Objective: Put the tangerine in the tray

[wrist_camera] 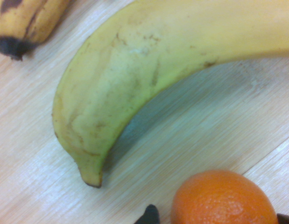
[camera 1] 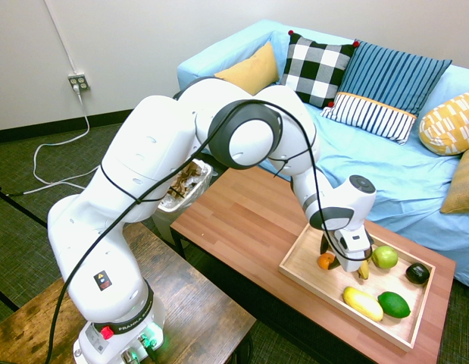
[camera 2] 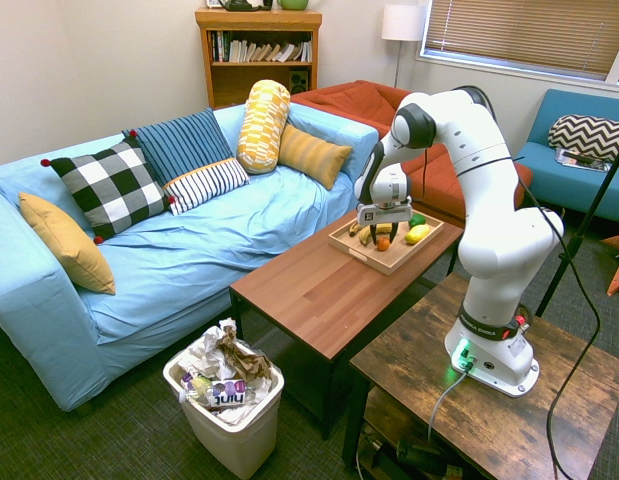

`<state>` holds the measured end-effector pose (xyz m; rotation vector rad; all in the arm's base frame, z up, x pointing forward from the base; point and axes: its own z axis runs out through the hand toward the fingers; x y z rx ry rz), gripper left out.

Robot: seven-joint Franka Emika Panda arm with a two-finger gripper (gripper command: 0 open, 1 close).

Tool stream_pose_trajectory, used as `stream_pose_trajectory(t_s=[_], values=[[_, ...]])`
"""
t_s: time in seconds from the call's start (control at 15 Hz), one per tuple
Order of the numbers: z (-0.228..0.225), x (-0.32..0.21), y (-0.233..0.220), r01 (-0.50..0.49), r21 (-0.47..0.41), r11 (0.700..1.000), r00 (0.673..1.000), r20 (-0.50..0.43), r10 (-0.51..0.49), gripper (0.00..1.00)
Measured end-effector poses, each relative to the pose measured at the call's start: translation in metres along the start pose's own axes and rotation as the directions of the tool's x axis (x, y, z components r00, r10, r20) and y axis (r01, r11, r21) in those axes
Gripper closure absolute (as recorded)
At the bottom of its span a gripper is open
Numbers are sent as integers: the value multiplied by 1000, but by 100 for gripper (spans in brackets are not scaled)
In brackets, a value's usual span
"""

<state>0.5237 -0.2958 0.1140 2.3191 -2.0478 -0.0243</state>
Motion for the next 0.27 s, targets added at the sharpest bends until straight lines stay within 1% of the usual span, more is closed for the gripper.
stream_pose_trajectory(t_s=[0.27], values=[[-31, 2, 0, -6, 32, 999, 1000, -1, 6, 0]])
